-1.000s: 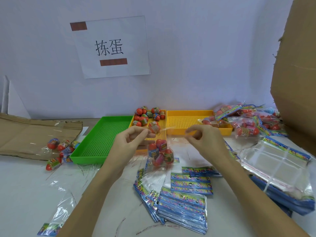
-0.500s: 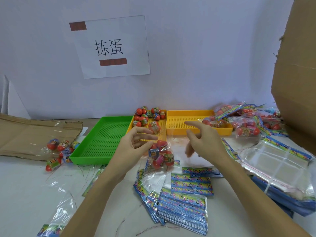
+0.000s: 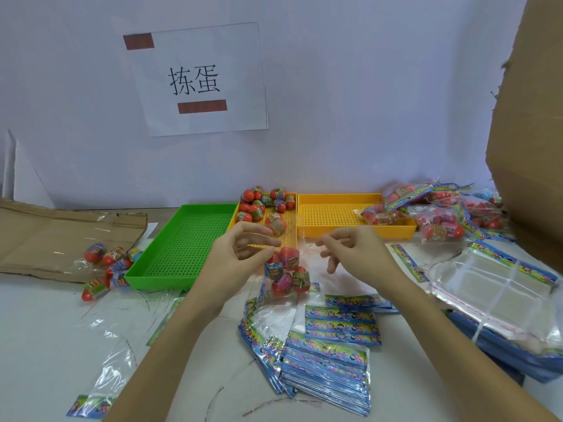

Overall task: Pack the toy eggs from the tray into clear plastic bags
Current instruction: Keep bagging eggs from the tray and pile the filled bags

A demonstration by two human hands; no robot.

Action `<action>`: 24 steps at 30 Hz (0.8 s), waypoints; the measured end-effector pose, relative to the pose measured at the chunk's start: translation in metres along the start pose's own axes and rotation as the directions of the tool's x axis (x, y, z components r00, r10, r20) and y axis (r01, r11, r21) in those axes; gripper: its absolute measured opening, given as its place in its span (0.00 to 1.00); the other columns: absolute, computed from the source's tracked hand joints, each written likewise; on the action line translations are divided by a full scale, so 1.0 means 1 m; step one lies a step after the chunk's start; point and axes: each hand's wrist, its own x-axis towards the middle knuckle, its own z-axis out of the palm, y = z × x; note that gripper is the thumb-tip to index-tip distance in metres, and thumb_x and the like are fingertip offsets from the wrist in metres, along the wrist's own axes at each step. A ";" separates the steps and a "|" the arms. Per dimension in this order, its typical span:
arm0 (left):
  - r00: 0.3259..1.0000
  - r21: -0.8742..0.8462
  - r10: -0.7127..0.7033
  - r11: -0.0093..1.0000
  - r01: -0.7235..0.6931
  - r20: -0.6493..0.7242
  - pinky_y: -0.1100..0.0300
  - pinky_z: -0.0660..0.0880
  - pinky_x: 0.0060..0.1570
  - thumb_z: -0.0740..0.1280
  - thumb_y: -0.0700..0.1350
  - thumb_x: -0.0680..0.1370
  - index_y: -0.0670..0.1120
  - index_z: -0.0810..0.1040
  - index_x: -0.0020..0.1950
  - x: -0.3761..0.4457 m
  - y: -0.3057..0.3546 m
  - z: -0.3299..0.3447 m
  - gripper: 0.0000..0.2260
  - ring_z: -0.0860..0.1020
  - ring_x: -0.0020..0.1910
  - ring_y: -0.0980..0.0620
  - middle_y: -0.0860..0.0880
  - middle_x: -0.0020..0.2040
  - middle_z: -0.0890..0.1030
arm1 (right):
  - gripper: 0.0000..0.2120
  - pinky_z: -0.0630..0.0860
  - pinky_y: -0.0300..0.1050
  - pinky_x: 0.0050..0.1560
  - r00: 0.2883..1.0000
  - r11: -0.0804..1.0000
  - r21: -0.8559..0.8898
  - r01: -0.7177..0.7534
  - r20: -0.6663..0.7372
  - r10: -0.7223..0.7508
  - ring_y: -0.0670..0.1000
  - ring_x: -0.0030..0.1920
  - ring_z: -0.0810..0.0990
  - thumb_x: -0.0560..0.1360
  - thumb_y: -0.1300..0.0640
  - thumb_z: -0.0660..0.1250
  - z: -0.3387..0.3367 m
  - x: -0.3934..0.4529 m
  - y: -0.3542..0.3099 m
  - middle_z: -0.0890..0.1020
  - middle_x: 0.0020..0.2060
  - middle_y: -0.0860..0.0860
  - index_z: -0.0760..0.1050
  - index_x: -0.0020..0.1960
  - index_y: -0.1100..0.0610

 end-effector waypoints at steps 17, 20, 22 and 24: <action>1.000 -0.122 -0.009 0.993 0.011 0.013 0.53 0.84 0.55 0.75 0.40 0.78 0.42 0.81 0.60 0.000 0.000 0.001 0.11 0.86 0.55 0.47 0.46 0.54 0.88 | 0.02 0.81 0.38 0.46 0.998 0.945 0.326 0.032 0.033 -0.046 0.46 0.45 0.85 0.76 0.54 0.76 0.017 -0.005 -0.008 0.88 0.43 0.47 0.87 0.48 0.52; 0.997 -0.219 -0.074 0.973 0.070 -0.007 0.58 0.84 0.51 0.76 0.41 0.77 0.40 0.83 0.58 0.000 0.001 0.000 0.11 0.87 0.53 0.46 0.45 0.53 0.88 | 0.03 0.82 0.39 0.43 0.999 0.927 0.374 -0.008 0.050 -0.011 0.50 0.45 0.87 0.78 0.55 0.75 0.014 -0.005 -0.008 0.88 0.42 0.51 0.86 0.49 0.54; 0.989 -0.306 -0.147 0.942 0.139 -0.004 0.54 0.85 0.51 0.78 0.43 0.73 0.39 0.84 0.56 0.001 0.000 -0.001 0.14 0.87 0.54 0.44 0.42 0.54 0.88 | 0.03 0.81 0.38 0.41 0.998 0.924 0.382 -0.023 0.059 0.001 0.51 0.43 0.87 0.79 0.57 0.74 0.012 -0.005 -0.009 0.88 0.43 0.51 0.85 0.50 0.55; 0.978 -0.362 -0.208 0.912 0.193 -0.002 0.50 0.85 0.54 0.79 0.44 0.68 0.39 0.85 0.53 0.001 0.000 -0.001 0.16 0.87 0.53 0.42 0.39 0.55 0.87 | 0.03 0.80 0.38 0.40 0.996 0.924 0.381 -0.023 0.084 -0.009 0.52 0.43 0.87 0.79 0.58 0.73 0.011 -0.005 -0.010 0.88 0.43 0.51 0.85 0.51 0.54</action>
